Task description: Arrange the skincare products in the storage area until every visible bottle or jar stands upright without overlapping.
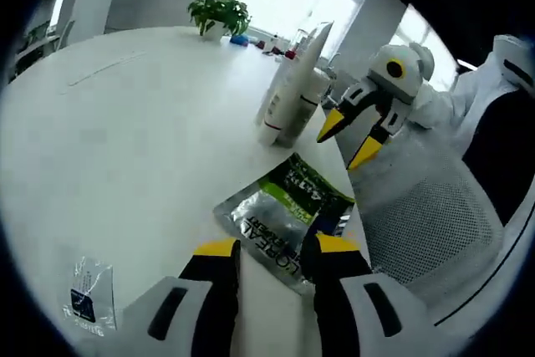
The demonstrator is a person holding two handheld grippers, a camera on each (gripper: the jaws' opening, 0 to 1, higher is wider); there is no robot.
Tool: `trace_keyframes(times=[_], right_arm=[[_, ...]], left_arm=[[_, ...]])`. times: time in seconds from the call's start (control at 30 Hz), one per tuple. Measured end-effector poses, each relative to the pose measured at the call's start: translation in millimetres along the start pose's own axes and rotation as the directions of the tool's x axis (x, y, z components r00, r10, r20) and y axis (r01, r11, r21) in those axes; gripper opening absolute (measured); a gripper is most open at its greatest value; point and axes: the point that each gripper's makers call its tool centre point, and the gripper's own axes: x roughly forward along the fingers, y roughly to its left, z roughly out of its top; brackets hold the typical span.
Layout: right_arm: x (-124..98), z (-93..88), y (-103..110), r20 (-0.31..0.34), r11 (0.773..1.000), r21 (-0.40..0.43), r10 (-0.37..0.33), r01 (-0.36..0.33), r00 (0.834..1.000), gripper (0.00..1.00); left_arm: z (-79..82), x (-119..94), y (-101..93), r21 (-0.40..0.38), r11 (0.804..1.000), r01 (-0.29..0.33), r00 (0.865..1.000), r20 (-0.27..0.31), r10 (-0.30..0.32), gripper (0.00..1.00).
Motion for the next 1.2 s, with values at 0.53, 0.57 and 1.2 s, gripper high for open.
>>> trace_keyframes(times=[0.53,0.57,1.2], right_arm=[[15,-22.8,-12,-0.047,0.964,0.265,-0.018,0.03,0.999,0.48],[16,-24.7,-13,-0.047,0.962,0.273,-0.008,0.02,0.999,0.47],[21,-4.3,-8,0.146,0.744,0.648,0.088,-0.163,0.985,0.06]], left_arm=[[-19.7,17,-3.7,0.097,0.99,-0.105,0.987,-0.112,0.116,0.14],[-20.4,16,-3.2,0.105,0.989,-0.1,0.986,-0.122,0.113,0.15],[-23.1,23,-10.9,0.134,0.983,-0.128,0.979,-0.139,0.147,0.1]])
